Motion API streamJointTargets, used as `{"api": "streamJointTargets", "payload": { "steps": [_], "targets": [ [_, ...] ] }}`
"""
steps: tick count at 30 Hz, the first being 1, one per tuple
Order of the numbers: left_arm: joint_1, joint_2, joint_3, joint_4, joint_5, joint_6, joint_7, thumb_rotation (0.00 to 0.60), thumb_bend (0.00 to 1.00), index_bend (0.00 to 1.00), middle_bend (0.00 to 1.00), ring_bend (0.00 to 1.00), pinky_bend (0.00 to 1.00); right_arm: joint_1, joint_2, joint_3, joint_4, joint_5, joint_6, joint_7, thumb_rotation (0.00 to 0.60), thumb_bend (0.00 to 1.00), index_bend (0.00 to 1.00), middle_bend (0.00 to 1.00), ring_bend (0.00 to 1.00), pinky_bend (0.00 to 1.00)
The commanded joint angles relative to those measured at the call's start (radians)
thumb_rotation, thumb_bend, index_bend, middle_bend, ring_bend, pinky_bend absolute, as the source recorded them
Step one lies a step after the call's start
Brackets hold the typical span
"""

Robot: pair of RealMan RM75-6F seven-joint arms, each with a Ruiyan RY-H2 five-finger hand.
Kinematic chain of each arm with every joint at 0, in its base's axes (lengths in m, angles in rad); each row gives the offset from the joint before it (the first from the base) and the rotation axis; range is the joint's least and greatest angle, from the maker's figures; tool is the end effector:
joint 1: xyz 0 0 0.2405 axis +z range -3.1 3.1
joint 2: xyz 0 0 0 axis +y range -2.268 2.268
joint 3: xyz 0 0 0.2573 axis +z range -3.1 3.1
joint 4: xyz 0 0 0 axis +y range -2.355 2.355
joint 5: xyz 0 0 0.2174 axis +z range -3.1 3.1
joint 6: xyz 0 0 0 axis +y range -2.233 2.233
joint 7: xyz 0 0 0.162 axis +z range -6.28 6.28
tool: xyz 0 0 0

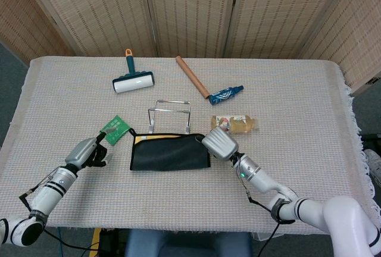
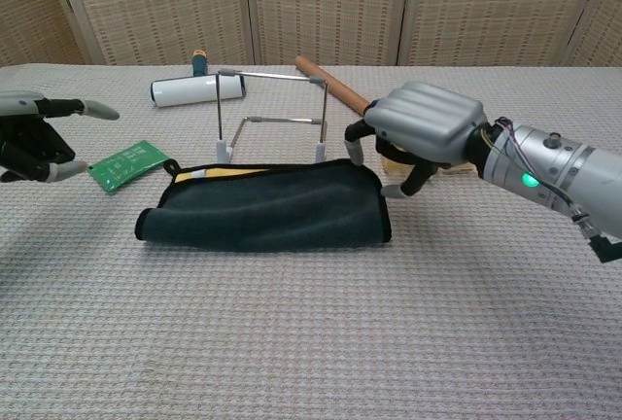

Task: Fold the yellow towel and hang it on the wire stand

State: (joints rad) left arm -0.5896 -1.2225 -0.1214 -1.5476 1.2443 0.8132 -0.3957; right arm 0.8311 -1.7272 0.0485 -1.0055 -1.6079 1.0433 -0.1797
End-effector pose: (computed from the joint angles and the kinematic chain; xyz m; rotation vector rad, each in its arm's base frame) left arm -0.2413 0.3423 0.0507 -1.6024 -1.5522 -0.9950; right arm -0.1366 -0.3754 -0.0689 2.1396 -0.3235 0.9607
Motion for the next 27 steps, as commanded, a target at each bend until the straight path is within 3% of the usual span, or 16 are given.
{"api": "streamJointTargets", "payload": {
  "steps": [1, 27],
  "targets": [
    [0.002, 0.000, 0.001, -0.002, -0.001, -0.001, -0.003, 0.600, 0.49, 0.00, 0.87, 0.79, 0.84, 0.005, 0.019, -0.032, 0.006, -0.035, -0.004, 0.000, 0.600, 0.21, 0.44, 0.89, 1.00, 1.00],
    [0.024, 0.031, 0.001, -0.015, 0.001, -0.010, -0.038, 0.600, 0.48, 0.00, 0.87, 0.79, 0.84, 0.037, -0.092, -0.068, 0.191, -0.072, -0.044, 0.025, 0.600, 0.26, 0.45, 0.89, 1.00, 1.00]
  ]
}}
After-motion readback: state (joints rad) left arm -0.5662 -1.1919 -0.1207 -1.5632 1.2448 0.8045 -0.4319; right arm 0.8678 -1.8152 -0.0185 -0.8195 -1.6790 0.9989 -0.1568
